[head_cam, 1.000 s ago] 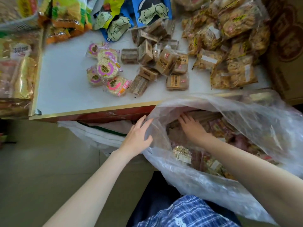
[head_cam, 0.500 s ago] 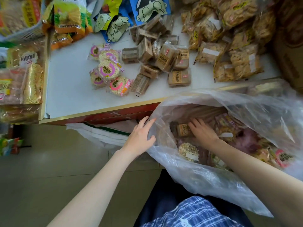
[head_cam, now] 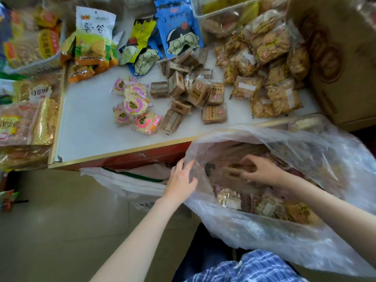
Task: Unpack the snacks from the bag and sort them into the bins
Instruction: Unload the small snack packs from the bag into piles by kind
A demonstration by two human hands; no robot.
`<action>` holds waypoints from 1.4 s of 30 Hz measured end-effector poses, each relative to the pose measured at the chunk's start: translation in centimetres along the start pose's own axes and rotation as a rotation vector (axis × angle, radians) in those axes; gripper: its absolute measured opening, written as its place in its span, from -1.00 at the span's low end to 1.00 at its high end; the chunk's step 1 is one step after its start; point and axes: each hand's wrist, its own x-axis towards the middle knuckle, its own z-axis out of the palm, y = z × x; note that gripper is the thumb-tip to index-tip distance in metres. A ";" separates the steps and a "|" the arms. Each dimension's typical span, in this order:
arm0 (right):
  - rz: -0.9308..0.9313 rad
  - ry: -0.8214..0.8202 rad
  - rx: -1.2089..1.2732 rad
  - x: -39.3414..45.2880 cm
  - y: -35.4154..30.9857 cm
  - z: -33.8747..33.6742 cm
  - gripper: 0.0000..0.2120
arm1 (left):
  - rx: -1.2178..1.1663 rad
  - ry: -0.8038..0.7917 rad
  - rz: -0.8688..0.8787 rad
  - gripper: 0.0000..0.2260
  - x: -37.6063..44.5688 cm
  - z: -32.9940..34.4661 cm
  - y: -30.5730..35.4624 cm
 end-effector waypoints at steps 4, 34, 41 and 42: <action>-0.164 0.143 0.200 -1.0 -4.7 -3.3 -0.72 | -0.056 0.117 0.036 -0.53 0.0 -0.7 0.6; -0.416 0.363 -0.527 13.9 -16.9 -6.2 -0.78 | -0.221 0.320 0.004 -0.59 0.0 -4.2 -4.5; -0.442 0.442 -0.290 7.3 -13.9 -7.9 -0.78 | -0.235 0.290 0.066 -0.60 0.2 -3.3 -3.5; -0.430 0.423 -0.240 5.3 -12.7 -8.2 -0.80 | -0.216 0.270 0.091 -0.60 0.2 -2.9 -3.2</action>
